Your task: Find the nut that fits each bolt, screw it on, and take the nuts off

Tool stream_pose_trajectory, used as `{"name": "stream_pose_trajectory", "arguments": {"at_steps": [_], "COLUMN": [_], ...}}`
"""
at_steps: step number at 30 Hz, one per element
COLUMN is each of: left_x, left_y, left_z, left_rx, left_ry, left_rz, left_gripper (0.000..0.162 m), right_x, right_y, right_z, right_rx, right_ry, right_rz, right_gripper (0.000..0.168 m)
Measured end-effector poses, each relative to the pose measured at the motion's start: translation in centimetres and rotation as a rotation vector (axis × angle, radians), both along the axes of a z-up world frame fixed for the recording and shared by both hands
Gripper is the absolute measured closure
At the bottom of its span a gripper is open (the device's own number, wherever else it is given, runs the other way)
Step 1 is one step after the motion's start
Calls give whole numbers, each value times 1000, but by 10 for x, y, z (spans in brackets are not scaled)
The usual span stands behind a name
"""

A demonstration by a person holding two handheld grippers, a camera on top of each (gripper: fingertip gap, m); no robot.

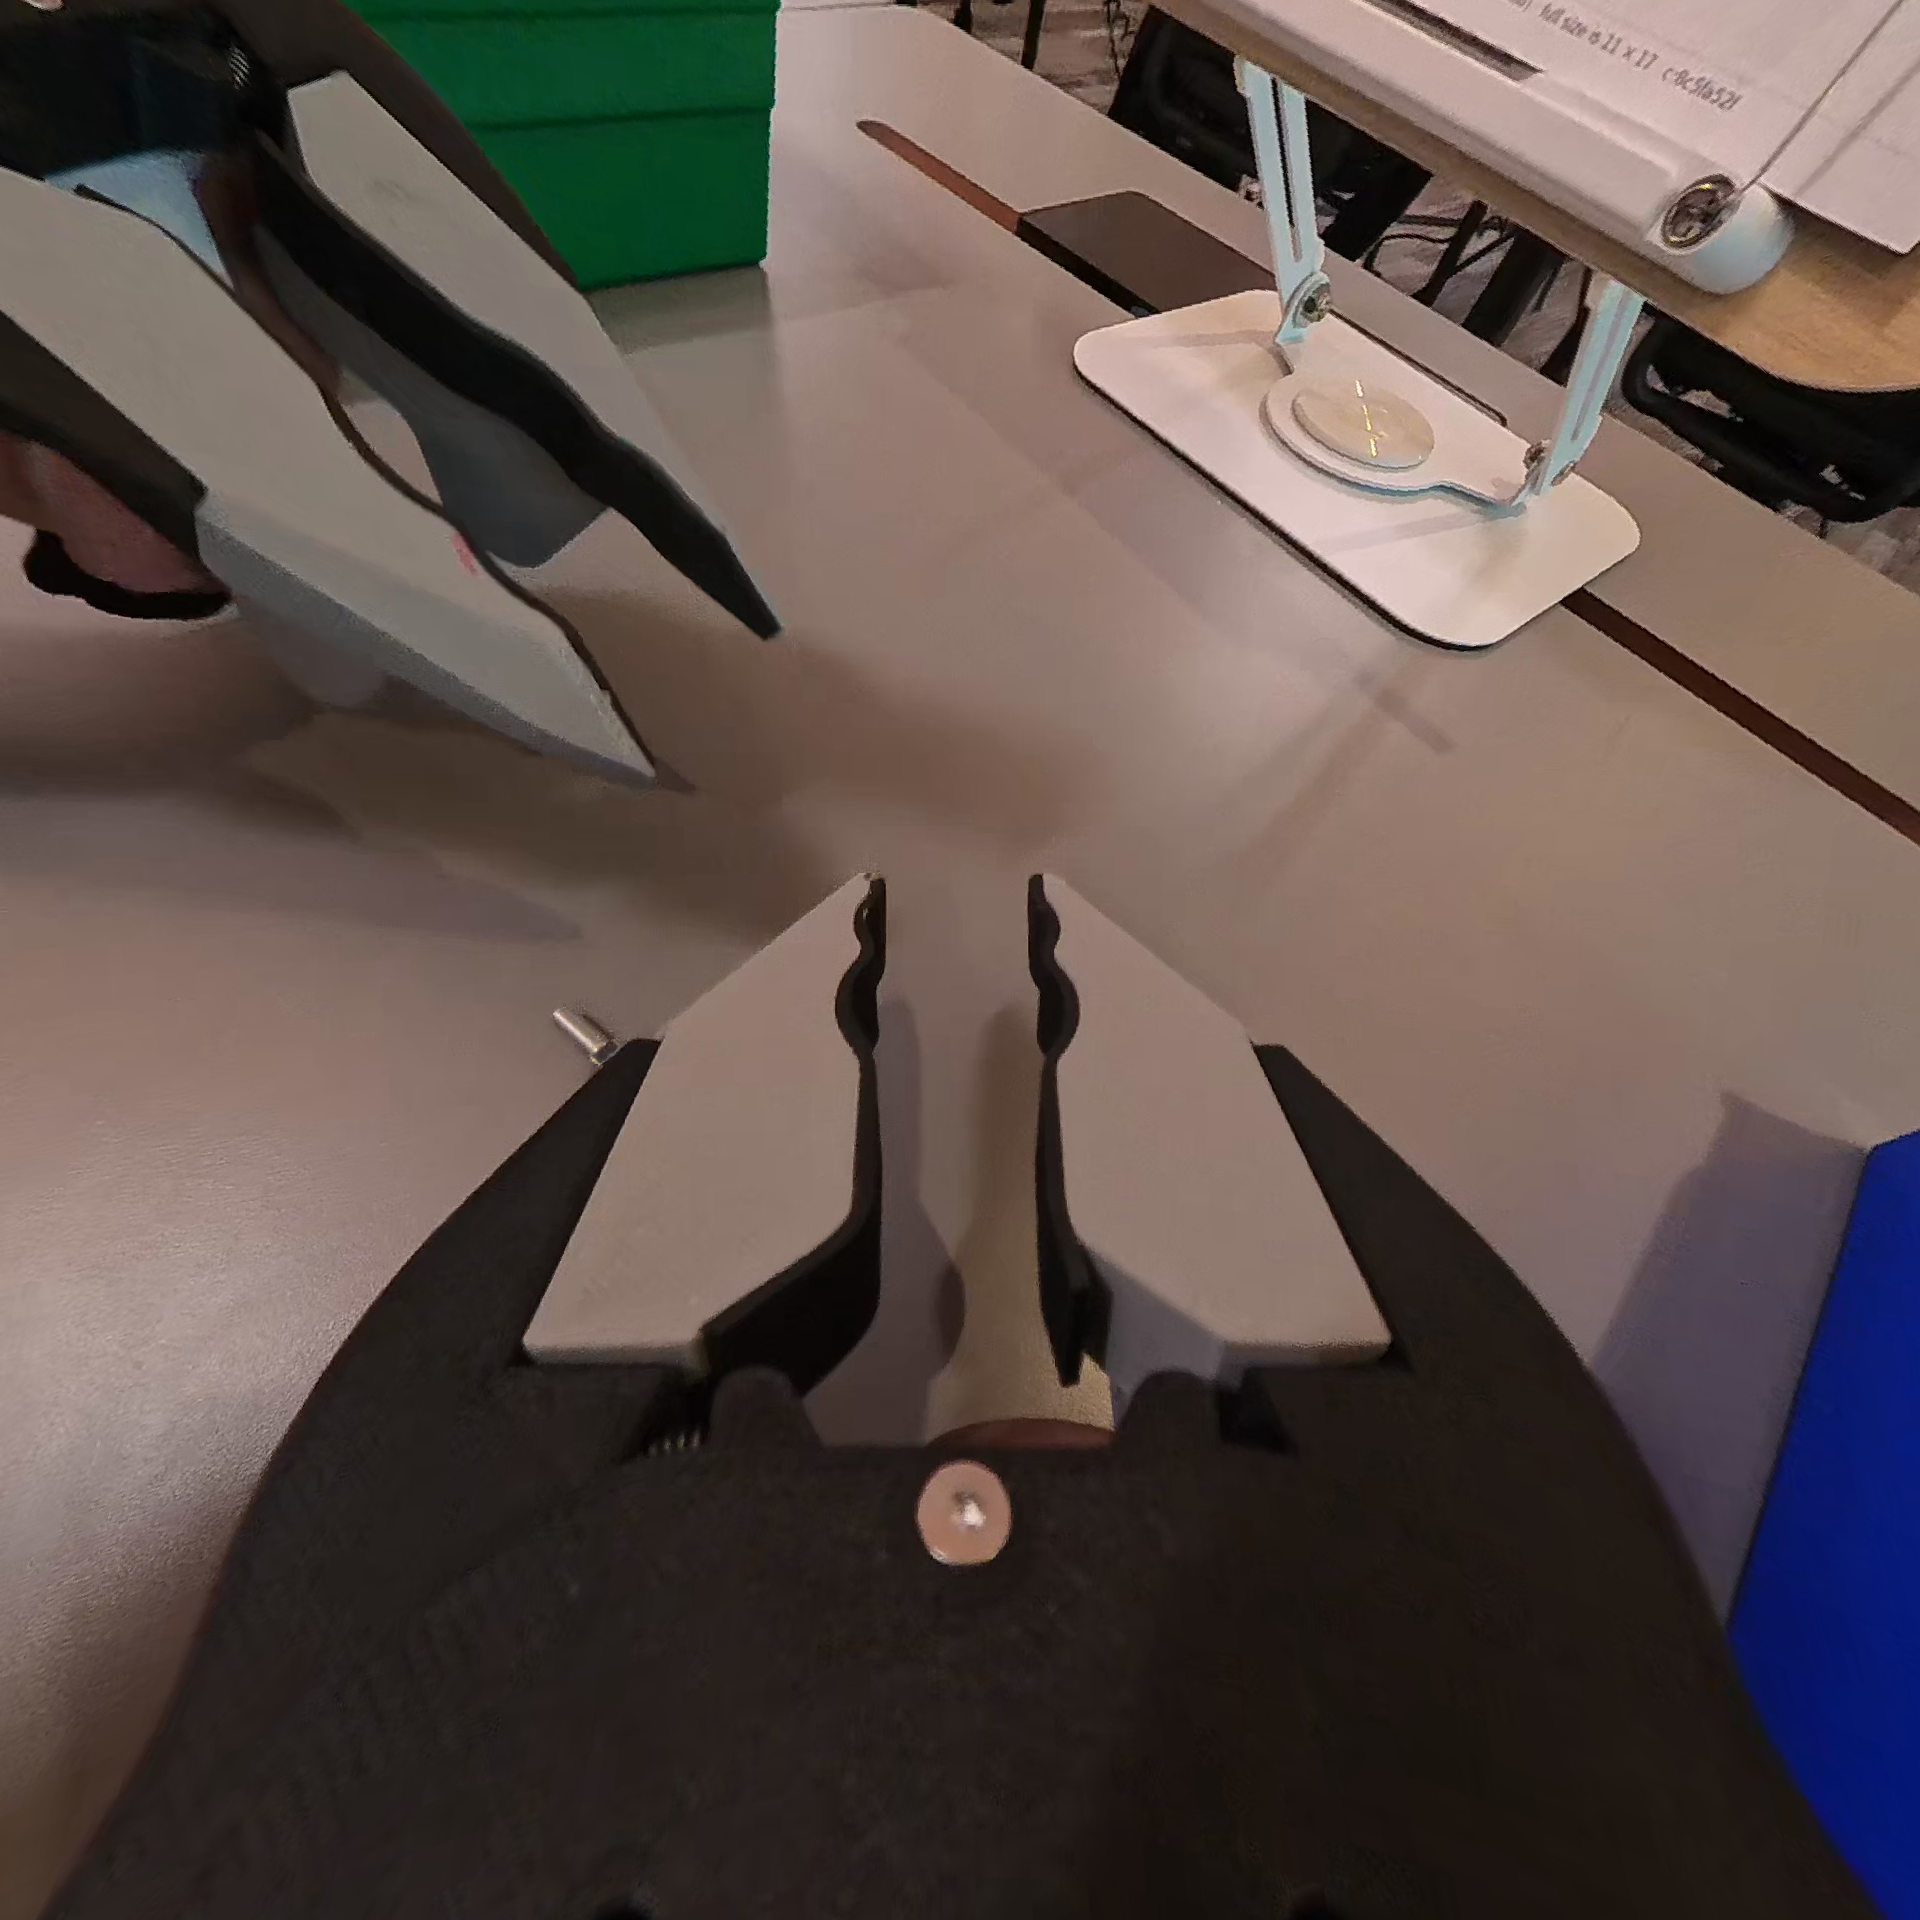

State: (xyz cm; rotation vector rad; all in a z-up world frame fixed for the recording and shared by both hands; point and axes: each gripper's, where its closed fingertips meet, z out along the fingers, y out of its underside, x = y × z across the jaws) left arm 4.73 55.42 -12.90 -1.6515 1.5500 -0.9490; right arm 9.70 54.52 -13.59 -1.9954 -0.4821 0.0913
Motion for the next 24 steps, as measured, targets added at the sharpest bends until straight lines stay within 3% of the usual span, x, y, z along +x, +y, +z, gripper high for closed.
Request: {"name": "stream_pose_trajectory", "arguments": {"at_steps": [11, 15, 20, 24], "left_x": [2, 2, 0, -13], "left_y": [-2, -5, -12, -17], "left_z": [-9, -7, 3, -3], "left_rx": [1, 13, -21, -27], "left_ry": [27, 24, -9, 24], "left_rz": [-10, -18, -47, -79], "left_gripper": [119, 119, 116, 115], "right_x": [-7, -11, -3, 6], "right_y": [-4, -7, -3, 0], "right_z": [6, 7, 1, -2], "right_rx": [22, 17, 3, 4], "right_ry": [-32, -9, -12, -13], "right_rz": [28, 61, 24, -11], "right_gripper": [146, 164, 157, 168]}}
